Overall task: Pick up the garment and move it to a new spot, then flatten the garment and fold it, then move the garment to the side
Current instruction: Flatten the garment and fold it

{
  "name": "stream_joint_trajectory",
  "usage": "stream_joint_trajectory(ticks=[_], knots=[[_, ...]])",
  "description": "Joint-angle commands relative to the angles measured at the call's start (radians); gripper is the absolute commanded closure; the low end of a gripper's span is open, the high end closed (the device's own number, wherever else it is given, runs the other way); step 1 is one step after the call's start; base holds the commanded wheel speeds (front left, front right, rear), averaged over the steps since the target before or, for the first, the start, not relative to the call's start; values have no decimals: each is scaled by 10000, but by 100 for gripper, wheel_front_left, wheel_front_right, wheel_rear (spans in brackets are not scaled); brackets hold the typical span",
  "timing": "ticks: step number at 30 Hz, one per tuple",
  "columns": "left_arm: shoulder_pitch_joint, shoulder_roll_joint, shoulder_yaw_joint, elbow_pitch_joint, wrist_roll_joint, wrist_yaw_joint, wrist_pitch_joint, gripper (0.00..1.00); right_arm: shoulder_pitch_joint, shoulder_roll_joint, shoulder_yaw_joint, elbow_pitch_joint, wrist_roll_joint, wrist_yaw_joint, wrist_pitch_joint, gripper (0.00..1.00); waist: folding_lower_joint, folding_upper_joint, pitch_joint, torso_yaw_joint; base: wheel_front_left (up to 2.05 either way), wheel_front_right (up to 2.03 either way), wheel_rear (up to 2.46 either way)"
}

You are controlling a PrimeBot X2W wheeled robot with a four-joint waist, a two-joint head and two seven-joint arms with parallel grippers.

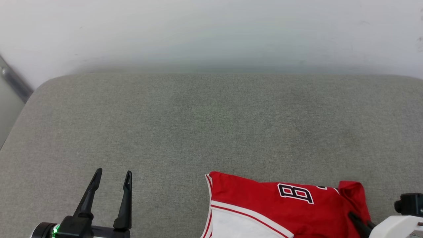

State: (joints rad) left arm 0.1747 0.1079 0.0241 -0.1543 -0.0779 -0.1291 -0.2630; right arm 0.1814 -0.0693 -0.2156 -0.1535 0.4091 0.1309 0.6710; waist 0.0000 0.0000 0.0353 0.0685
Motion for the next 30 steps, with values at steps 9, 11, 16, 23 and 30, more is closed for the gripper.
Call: stream_joint_trajectory(ticks=[9, 11, 16, 23, 30], knots=[[217, -93, -19, -13, -17, -13, -20, 0, 302, 201, 1612, -183, 2419, -4, 173, 100, 0, 0, -232, 265, 0, 0, 0], [234, -82, -47, 7, -14, -12, -20, 0, 105, 203, 2013, 51, 2819, -4, -131, 100, 0, 0, -250, 324, 0, 0, 0], [238, -36, -107, 78, -21, -12, -20, 0, -392, 204, 3287, 952, 3946, -2, -873, 100, 0, 0, -304, 500, 0, 0, 0], [188, 47, -278, 154, -53, -12, -20, 0, -1535, 195, 4671, 2918, 5316, -2, -2306, 100, 0, 0, -372, 801, 0, 0, 0], [272, 185, -194, 166, -115, -13, -20, 0, -2698, 193, 5669, 5114, 6274, -2, -3678, 100, 0, 0, -410, 1016, 0, 0, 0]])
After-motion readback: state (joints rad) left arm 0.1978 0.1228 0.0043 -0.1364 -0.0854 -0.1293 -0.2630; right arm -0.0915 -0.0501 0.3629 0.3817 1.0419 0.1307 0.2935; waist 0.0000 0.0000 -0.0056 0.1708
